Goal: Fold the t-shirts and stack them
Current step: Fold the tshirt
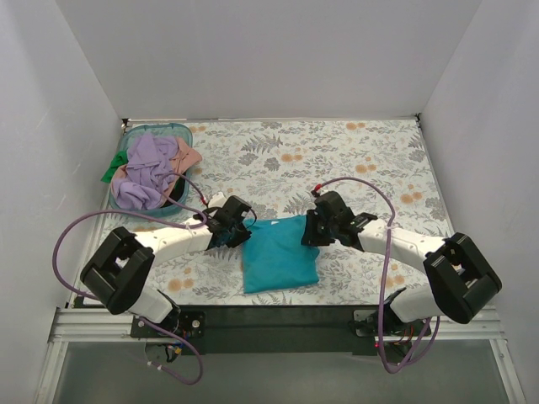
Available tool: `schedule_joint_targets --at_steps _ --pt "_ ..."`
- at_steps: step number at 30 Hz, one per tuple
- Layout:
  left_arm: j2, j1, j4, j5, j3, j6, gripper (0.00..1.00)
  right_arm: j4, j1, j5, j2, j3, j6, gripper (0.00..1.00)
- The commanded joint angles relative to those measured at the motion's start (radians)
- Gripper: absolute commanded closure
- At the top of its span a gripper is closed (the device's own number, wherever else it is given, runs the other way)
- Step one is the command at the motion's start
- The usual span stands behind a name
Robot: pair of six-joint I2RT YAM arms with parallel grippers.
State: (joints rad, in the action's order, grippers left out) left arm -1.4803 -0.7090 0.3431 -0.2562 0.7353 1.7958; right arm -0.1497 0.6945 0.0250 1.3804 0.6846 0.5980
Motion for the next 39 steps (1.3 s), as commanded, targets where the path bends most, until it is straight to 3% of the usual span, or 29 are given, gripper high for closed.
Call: schedule_joint_targets --at_steps 1,2,3,13,19,23,30,36,39 --pt "0.028 0.005 -0.026 -0.006 0.035 -0.019 0.97 0.035 0.01 -0.051 -0.011 0.024 0.031 0.74" --pt "0.032 0.005 -0.026 -0.006 0.036 -0.022 1.0 0.035 0.01 -0.053 -0.011 0.023 0.032 0.9" --pt "0.043 0.005 -0.024 0.0 0.041 -0.035 1.0 0.035 0.011 -0.057 -0.014 0.021 0.04 0.98" --pt "0.316 -0.004 -0.039 0.038 -0.002 -0.081 1.0 0.065 0.013 0.005 -0.185 -0.034 0.04 0.99" --pt "0.348 -0.006 -0.093 0.04 0.001 -0.134 1.0 0.139 0.011 0.061 -0.271 -0.118 0.057 0.99" --pt "0.302 -0.006 -0.182 -0.024 0.006 -0.159 1.0 0.28 -0.015 0.09 -0.256 -0.198 0.08 0.99" --pt "0.157 0.003 -0.366 -0.087 0.055 -0.234 1.0 0.697 -0.066 0.052 -0.166 -0.396 0.121 0.99" --pt "-0.029 0.037 -0.443 -0.081 0.133 -0.305 1.0 0.762 -0.119 0.065 -0.081 -0.45 0.112 0.99" --pt "-0.147 0.069 -0.403 -0.074 0.203 -0.3 1.0 0.791 -0.136 0.087 -0.021 -0.459 0.114 0.99"
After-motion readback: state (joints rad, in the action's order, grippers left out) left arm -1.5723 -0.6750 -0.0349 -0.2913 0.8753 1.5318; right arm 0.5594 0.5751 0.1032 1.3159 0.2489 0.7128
